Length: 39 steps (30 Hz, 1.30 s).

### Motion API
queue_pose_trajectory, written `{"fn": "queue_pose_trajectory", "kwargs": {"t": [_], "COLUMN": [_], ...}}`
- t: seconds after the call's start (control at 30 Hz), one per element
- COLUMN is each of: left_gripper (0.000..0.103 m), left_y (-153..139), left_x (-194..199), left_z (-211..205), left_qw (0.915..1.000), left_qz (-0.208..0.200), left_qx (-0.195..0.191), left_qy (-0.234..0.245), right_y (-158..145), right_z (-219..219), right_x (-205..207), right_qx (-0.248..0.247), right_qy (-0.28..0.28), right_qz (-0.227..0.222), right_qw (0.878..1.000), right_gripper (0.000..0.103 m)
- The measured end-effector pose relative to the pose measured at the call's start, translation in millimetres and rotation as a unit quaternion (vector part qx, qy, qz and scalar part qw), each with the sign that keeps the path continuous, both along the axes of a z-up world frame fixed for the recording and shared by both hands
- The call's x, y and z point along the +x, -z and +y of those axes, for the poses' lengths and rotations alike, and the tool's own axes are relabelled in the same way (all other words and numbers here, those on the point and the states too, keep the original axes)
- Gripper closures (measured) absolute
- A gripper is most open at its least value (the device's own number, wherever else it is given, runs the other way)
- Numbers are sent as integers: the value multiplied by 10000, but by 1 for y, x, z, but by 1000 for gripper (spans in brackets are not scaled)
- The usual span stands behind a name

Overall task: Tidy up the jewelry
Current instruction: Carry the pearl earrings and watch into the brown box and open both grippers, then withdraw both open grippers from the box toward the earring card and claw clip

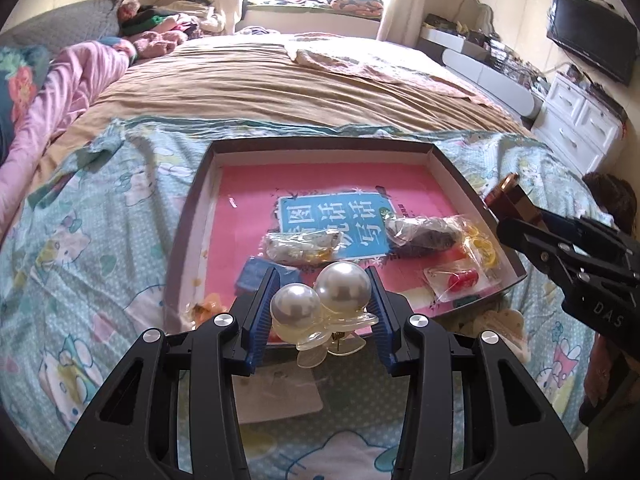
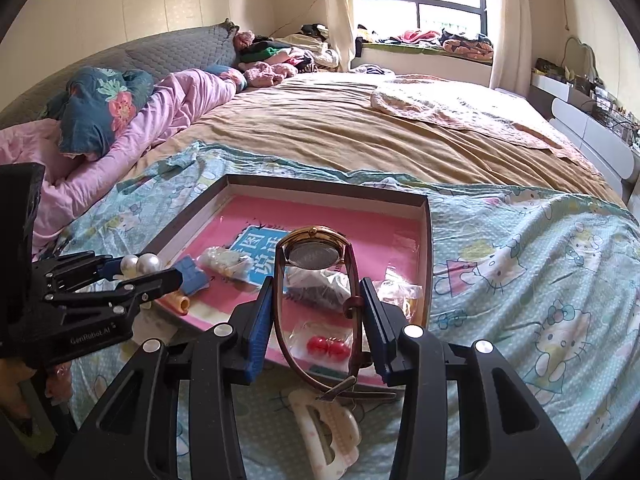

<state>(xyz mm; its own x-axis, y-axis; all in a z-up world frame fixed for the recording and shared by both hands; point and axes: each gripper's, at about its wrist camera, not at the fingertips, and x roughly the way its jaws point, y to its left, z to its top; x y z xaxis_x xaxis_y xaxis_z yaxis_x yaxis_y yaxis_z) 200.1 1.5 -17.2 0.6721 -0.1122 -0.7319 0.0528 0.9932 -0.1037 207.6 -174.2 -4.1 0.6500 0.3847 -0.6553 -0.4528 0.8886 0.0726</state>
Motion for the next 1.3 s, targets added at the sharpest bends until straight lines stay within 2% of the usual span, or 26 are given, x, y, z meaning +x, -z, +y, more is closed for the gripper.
{"fn": "queue_pose_trajectory", "kwargs": {"t": [0.3, 0.53, 0.6, 0.63, 0.93, 1.1, 1.23, 1.3], "left_gripper": [68, 68, 62, 55, 47, 41, 34, 29], "left_y": [21, 27, 27, 26, 20, 13, 5, -1], "left_x": [18, 22, 22, 22, 23, 21, 18, 16], "left_z": [-8, -8, -8, -8, -6, -2, 3, 6], "left_qw": [9995, 9993, 9993, 9993, 9995, 9997, 9998, 9999], "left_qz": [267, 336, 326, 310, 249, 235, 186, 135], "left_qx": [64, 89, 107, 119, 116, 74, 27, -7], "left_qy": [160, 162, 161, 160, 150, 77, -13, -52], "right_y": [24, 38, 39, 40, 41, 30, 17, 10], "right_z": [-6, -4, -3, -3, -5, -8, -13, -17], "right_x": [28, 43, 45, 46, 50, 44, 34, 28], "right_qx": [-125, -36, -13, -24, -35, 58, 96, 154], "right_qy": [271, 365, 373, 379, 474, 506, 545, 578], "right_qz": [313, 532, 564, 565, 585, 426, 246, 150], "right_qw": [9991, 9979, 9977, 9977, 9972, 9978, 9982, 9981], "right_gripper": [63, 63, 62, 62, 58, 34, 28, 20]}}
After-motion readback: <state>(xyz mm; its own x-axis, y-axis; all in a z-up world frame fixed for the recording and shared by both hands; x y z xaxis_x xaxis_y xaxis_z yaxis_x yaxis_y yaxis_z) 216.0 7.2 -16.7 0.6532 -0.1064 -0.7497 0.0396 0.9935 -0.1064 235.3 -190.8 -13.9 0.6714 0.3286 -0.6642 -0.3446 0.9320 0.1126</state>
